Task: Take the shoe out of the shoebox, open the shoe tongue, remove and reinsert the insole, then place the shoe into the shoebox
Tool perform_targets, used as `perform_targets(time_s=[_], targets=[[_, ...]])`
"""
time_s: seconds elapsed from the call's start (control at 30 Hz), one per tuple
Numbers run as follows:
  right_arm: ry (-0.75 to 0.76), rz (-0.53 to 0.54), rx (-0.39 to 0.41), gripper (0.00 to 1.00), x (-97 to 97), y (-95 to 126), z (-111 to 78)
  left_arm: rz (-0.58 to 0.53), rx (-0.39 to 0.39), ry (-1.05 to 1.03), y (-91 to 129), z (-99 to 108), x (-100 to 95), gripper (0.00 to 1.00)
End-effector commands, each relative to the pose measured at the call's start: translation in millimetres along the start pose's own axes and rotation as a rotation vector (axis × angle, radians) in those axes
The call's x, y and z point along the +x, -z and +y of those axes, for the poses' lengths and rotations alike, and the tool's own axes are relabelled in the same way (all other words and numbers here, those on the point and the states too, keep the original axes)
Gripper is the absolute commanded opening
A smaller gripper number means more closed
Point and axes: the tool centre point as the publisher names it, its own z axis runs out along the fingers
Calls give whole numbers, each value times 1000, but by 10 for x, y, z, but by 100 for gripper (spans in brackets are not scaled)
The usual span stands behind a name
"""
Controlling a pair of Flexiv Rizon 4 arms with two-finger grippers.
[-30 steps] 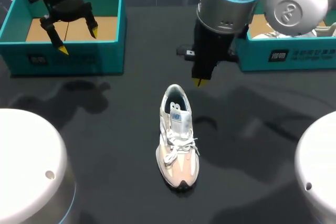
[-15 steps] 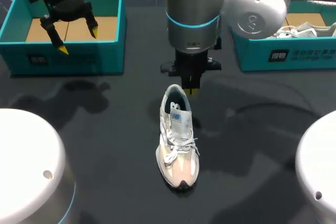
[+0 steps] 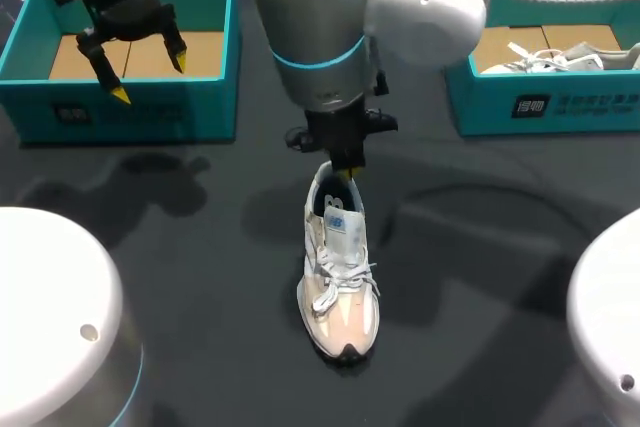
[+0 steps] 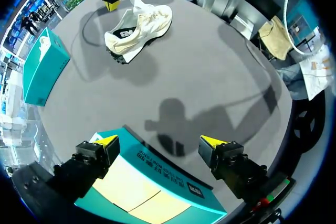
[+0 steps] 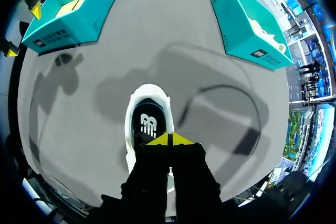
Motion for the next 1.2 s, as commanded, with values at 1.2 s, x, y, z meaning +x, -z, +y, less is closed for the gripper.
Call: perform_targets(time_s=[1.2], targets=[[-3,-151,-45,0,66,-1054,-89,2,-2,0,0,2,0,100]])
